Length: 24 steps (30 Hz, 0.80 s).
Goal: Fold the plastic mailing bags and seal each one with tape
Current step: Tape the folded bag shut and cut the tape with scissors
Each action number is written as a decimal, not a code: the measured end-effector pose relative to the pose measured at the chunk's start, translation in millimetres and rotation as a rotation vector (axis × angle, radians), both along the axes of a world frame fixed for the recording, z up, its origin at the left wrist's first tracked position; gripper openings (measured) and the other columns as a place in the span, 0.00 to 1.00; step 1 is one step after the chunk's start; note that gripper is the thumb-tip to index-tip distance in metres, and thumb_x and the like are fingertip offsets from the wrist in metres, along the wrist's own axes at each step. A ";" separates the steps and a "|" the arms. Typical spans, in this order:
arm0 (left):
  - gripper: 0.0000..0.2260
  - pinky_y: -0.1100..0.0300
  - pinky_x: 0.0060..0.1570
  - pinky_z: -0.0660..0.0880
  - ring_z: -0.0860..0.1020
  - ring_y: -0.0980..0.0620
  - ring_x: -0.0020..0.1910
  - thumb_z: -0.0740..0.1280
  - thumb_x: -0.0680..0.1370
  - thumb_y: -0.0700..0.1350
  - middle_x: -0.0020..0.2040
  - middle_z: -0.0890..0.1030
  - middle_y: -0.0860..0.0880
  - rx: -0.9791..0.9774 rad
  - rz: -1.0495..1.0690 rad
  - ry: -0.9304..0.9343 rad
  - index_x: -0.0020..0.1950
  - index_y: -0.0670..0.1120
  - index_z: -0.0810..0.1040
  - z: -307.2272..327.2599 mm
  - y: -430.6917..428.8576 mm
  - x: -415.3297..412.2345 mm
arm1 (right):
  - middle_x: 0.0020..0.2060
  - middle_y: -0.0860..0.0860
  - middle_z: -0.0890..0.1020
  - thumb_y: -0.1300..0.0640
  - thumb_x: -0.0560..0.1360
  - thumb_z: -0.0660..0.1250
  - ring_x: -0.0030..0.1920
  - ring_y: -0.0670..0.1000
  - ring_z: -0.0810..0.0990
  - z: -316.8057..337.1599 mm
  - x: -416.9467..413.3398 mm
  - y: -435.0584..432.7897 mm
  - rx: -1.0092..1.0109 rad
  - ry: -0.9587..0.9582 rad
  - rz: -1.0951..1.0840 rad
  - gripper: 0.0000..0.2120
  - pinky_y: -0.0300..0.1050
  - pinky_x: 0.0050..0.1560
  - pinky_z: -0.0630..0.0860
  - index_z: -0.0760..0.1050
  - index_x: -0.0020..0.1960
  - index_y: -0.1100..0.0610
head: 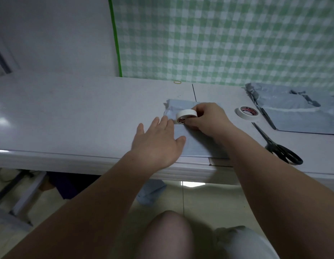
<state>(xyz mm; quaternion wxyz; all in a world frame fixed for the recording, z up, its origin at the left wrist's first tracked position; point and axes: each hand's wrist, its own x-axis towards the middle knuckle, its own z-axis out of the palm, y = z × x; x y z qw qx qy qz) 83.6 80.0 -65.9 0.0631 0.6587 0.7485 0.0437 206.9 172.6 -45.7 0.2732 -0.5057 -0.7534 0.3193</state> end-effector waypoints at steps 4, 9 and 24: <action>0.28 0.40 0.72 0.49 0.52 0.50 0.76 0.45 0.80 0.60 0.77 0.57 0.50 0.037 0.053 0.043 0.76 0.46 0.57 6.0 5.8 5.8 | 0.42 0.51 0.83 0.61 0.71 0.72 0.41 0.48 0.78 -10.6 3.3 -1.3 -0.033 0.151 -0.018 0.07 0.39 0.42 0.73 0.81 0.48 0.54; 0.31 0.41 0.74 0.43 0.42 0.51 0.77 0.46 0.80 0.61 0.79 0.46 0.51 0.030 0.045 -0.013 0.79 0.47 0.47 0.2 7.7 9.2 | 0.42 0.50 0.84 0.60 0.73 0.70 0.42 0.46 0.79 -17.0 3.8 -2.0 0.002 0.225 -0.010 0.07 0.37 0.43 0.73 0.82 0.50 0.55; 0.32 0.40 0.73 0.39 0.39 0.52 0.77 0.43 0.79 0.64 0.79 0.42 0.51 -0.044 0.051 0.025 0.78 0.47 0.43 1.3 5.6 9.3 | 0.46 0.54 0.84 0.64 0.75 0.64 0.47 0.52 0.80 -2.7 3.4 4.2 0.336 -0.003 -0.009 0.10 0.45 0.52 0.76 0.82 0.51 0.59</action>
